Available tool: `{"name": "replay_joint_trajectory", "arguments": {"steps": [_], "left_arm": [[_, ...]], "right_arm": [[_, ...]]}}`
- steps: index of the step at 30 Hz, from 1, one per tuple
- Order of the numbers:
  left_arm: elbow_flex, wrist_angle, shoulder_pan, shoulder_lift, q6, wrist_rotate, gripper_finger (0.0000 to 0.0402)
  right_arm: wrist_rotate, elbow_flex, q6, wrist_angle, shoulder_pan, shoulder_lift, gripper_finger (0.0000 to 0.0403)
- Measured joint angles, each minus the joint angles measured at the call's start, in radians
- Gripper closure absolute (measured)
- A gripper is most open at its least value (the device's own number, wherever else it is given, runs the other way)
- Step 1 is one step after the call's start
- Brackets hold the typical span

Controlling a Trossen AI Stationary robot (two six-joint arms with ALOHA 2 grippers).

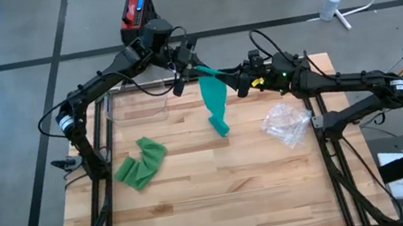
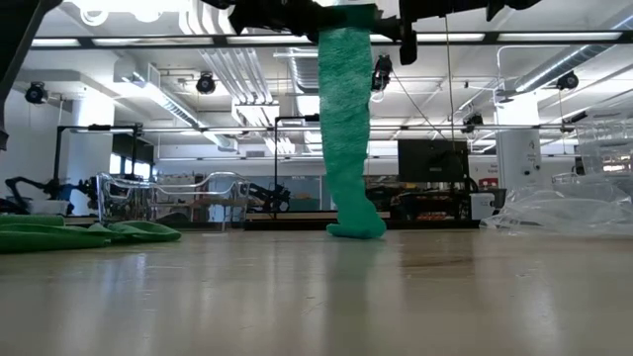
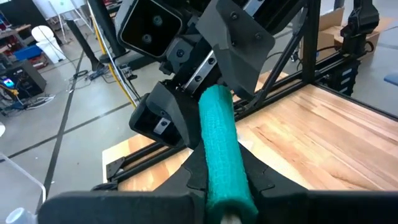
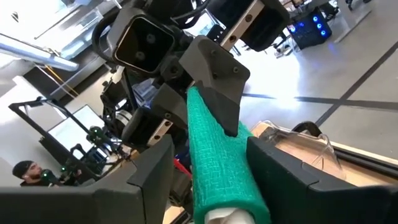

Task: Roll bandage
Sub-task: Roll the blue bandage

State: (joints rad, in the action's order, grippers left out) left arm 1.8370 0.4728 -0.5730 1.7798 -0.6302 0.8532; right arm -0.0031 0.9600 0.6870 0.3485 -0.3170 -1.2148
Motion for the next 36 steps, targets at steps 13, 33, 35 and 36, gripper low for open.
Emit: {"name": "replay_joint_trajectory", "arguments": {"steps": [13,33,35,36], "left_arm": [[0.000,0.018,-0.001,-0.005,-0.015,-0.007,0.0373],[0.000,0.020,-0.047,-0.043,0.315,-0.004,0.0240],[-0.001,0.005,-0.052,-0.042,0.325,0.010,0.0213],[-0.001,-0.003,-0.052,-0.042,0.326,0.028,0.0202]], "right_arm": [[0.004,-0.001,-0.055,-0.005,0.001,-0.032,0.0268],[0.042,0.000,-0.496,0.027,0.014,0.010,0.0388],[0.040,0.000,-0.505,0.023,0.018,0.015,0.0388],[0.037,0.000,-0.509,0.020,0.018,0.018,0.0387]]}}
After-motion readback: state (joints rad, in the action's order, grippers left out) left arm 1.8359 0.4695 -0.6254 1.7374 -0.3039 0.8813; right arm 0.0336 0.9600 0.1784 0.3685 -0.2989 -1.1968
